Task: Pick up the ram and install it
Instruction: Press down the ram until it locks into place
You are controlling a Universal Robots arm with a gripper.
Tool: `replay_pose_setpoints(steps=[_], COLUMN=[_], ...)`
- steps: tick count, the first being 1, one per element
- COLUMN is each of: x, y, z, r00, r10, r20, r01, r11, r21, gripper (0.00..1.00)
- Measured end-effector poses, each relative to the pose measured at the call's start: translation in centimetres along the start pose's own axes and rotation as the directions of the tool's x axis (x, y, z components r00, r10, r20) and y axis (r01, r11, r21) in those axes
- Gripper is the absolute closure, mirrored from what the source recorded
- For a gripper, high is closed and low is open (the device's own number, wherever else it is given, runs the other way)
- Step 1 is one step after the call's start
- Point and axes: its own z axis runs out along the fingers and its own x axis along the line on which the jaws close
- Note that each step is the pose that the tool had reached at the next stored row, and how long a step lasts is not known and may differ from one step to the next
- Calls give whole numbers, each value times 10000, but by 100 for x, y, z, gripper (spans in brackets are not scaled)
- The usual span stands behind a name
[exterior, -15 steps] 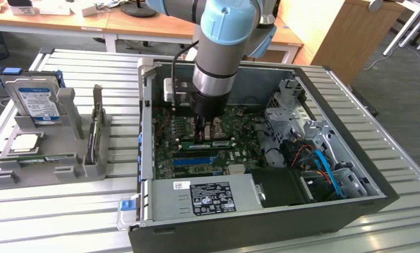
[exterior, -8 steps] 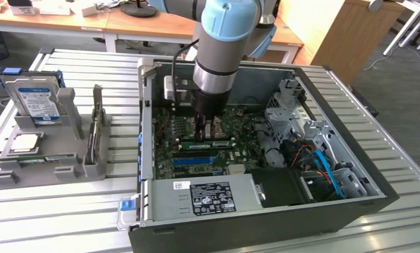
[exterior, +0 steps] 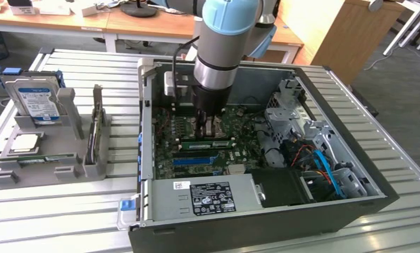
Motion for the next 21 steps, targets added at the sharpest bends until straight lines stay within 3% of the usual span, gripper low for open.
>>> replay_pose_setpoints(steps=[15, 21], x=[-6, -6], y=[1, 1], z=[-136, -140], r00=[10000, 10000], r10=[0, 0], r20=[-4, -3], r01=[0, 0], r11=[10000, 10000], r21=[1, 0], gripper=[89, 89])
